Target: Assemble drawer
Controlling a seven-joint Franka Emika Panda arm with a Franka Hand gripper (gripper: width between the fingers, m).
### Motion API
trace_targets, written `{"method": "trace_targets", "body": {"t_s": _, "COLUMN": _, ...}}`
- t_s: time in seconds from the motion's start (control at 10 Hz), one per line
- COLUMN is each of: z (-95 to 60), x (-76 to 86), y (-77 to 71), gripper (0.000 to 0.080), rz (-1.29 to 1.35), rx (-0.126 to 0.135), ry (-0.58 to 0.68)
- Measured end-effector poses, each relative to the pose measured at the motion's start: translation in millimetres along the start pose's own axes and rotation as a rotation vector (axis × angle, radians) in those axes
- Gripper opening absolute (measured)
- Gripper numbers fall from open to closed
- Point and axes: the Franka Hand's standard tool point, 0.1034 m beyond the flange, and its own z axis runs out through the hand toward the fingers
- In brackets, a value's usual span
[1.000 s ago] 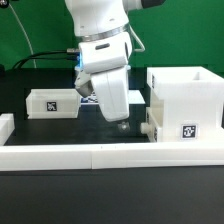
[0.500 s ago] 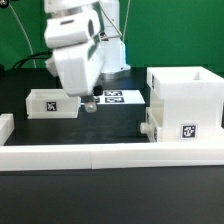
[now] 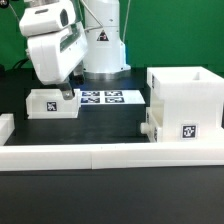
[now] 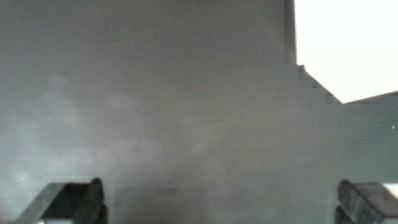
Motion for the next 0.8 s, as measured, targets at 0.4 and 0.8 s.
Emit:
{"method": "trace_targets", "body": {"t_s": 0.4, "z": 0.4, "x": 0.0, "y": -0.5, "gripper": 0.0649, "rz": 0.193, "rx": 0.001, "ry": 0.001}}
{"method": "trace_targets", "body": {"t_s": 0.8, "z": -1.2, "x": -22.1, "y": -24.5, "gripper": 0.0649, "rz": 0.558, "rx": -0.049, "ry": 0.0}}
